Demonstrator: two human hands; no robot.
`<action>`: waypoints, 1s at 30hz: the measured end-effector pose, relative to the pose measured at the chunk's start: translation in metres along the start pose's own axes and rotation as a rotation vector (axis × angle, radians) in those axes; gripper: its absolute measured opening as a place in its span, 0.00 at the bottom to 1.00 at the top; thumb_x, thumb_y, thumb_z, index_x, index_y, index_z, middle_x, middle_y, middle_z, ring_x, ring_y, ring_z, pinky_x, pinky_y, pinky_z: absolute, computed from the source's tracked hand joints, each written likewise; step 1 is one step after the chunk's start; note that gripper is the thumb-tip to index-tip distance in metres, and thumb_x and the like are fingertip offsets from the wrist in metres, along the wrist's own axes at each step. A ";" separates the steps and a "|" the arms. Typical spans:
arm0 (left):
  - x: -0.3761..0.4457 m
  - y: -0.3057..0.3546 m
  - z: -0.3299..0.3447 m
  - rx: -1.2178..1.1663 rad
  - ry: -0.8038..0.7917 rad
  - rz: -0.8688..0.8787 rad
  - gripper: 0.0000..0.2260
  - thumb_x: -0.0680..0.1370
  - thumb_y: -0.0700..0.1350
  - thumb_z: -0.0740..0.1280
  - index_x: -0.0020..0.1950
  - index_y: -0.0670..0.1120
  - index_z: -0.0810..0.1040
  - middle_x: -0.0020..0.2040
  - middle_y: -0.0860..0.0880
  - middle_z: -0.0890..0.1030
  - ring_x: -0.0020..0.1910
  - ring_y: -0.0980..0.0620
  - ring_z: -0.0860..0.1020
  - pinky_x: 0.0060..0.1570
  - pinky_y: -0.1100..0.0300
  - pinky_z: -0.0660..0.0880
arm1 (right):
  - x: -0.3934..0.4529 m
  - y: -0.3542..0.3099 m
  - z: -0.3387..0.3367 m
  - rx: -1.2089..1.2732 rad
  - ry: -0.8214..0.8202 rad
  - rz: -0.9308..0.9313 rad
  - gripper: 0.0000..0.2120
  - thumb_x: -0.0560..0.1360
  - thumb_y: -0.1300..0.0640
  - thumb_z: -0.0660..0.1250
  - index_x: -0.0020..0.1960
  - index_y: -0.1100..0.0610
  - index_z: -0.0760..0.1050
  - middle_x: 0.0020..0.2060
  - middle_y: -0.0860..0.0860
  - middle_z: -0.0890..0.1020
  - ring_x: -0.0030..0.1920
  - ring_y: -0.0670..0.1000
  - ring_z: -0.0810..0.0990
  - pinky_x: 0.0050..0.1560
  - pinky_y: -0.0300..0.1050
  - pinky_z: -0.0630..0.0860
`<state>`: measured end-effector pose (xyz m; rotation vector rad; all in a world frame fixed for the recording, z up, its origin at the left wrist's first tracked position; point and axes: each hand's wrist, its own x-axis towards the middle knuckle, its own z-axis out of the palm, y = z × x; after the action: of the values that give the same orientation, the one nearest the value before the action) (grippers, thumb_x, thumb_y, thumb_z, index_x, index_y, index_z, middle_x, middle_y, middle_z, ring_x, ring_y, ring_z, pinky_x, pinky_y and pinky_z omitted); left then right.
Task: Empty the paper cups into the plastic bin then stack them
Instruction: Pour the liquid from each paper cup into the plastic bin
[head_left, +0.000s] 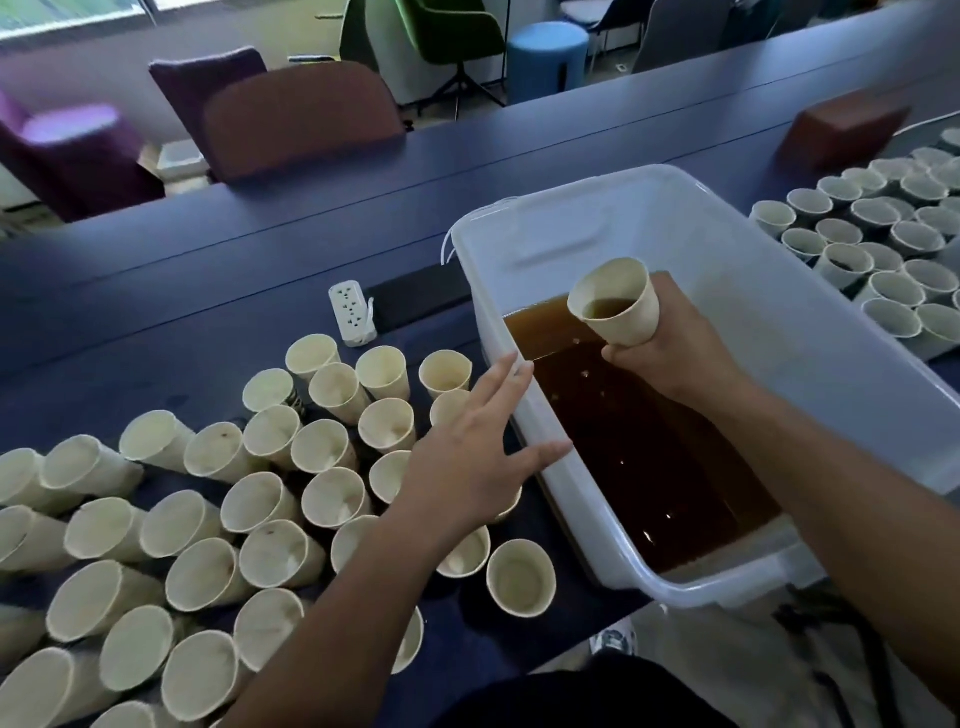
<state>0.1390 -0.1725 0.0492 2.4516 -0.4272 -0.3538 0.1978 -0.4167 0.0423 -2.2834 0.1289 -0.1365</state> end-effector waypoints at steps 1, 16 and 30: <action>0.000 0.000 -0.001 0.031 -0.001 -0.002 0.37 0.76 0.70 0.63 0.81 0.65 0.50 0.78 0.73 0.44 0.75 0.59 0.66 0.65 0.51 0.74 | 0.000 0.001 0.001 -0.012 -0.008 0.003 0.26 0.69 0.60 0.76 0.57 0.45 0.65 0.47 0.43 0.76 0.49 0.50 0.76 0.38 0.33 0.67; 0.003 -0.001 -0.003 0.084 -0.012 -0.048 0.37 0.75 0.71 0.64 0.80 0.67 0.52 0.76 0.76 0.44 0.71 0.56 0.72 0.64 0.46 0.76 | 0.003 0.008 0.007 -0.206 -0.045 -0.088 0.30 0.65 0.64 0.75 0.63 0.49 0.71 0.55 0.48 0.78 0.50 0.52 0.75 0.45 0.45 0.69; 0.007 -0.006 0.000 0.100 0.004 -0.024 0.38 0.74 0.72 0.62 0.80 0.67 0.52 0.71 0.77 0.40 0.72 0.54 0.72 0.63 0.42 0.77 | 0.002 0.007 0.002 -0.422 0.072 -0.214 0.26 0.67 0.63 0.75 0.63 0.56 0.73 0.54 0.58 0.77 0.53 0.62 0.75 0.47 0.50 0.67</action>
<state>0.1465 -0.1710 0.0446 2.5561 -0.4236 -0.3445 0.2000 -0.4197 0.0356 -2.7108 -0.0569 -0.3295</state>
